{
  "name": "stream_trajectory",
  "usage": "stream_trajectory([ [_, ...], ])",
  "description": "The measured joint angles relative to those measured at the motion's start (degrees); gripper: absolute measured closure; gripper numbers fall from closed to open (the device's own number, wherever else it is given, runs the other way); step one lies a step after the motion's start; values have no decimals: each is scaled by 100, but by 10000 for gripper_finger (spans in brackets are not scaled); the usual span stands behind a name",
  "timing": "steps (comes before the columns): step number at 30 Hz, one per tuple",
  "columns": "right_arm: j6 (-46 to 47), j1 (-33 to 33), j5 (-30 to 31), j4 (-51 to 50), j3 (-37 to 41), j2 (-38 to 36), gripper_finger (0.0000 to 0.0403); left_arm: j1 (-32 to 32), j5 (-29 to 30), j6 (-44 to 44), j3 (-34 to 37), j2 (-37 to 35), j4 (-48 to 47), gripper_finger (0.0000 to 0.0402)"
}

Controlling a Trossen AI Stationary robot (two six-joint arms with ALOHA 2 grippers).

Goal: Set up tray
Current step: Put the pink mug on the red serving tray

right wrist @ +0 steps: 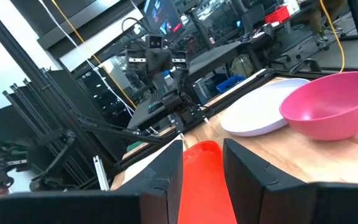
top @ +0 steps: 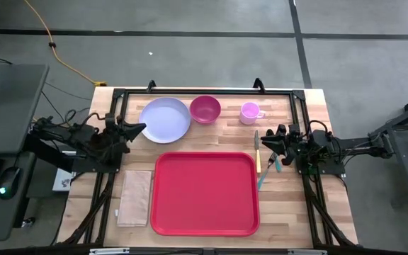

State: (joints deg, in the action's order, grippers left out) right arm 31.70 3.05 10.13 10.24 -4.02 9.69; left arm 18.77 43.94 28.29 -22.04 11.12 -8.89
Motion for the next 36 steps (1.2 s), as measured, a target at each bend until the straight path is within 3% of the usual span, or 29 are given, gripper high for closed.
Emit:
stream_trajectory([
  [20, 2, 0, 92, -2, 0, 0, 311, -5, 429, 612, -2851, 3290, -3319, 358],
  [27, 2, 0, 92, -2, 1, 0, 311, -5, 465, 2319, -3704, 3923, -4925, 357],
  [36, 2, 0, 89, -4, 1, 0, 311, -5, 433, 5105, -4104, 3960, -6349, 357],
])
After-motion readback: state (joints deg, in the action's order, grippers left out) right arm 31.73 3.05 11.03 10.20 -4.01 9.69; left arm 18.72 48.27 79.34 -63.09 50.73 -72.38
